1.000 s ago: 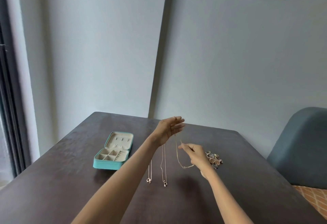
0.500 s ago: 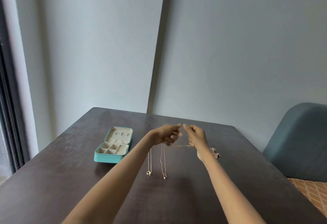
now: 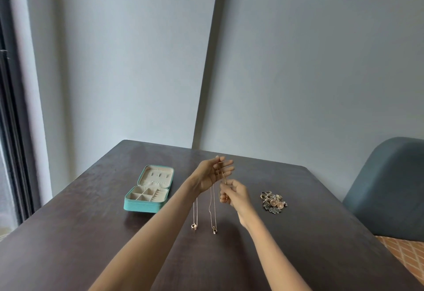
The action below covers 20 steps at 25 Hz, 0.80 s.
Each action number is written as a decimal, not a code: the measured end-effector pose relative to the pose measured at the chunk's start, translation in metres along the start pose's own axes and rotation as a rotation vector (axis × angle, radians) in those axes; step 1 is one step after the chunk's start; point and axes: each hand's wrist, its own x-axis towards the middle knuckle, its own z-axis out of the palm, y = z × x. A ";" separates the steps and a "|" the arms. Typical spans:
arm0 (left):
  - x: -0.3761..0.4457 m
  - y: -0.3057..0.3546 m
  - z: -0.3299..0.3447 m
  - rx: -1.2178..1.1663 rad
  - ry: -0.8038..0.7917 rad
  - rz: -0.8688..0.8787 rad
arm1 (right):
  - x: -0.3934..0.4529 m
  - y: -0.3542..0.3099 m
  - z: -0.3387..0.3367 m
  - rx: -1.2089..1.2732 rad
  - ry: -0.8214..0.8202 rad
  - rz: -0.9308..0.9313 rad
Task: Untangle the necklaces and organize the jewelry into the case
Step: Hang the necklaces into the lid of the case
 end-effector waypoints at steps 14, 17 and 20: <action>0.002 -0.017 0.008 0.582 0.022 0.060 | 0.001 0.004 -0.014 -0.116 -0.047 0.073; 0.004 -0.017 0.011 0.598 0.036 0.056 | 0.002 0.004 -0.015 -0.188 -0.011 0.044; 0.006 -0.022 0.010 0.628 0.059 0.066 | 0.007 0.016 -0.012 -0.270 0.070 0.033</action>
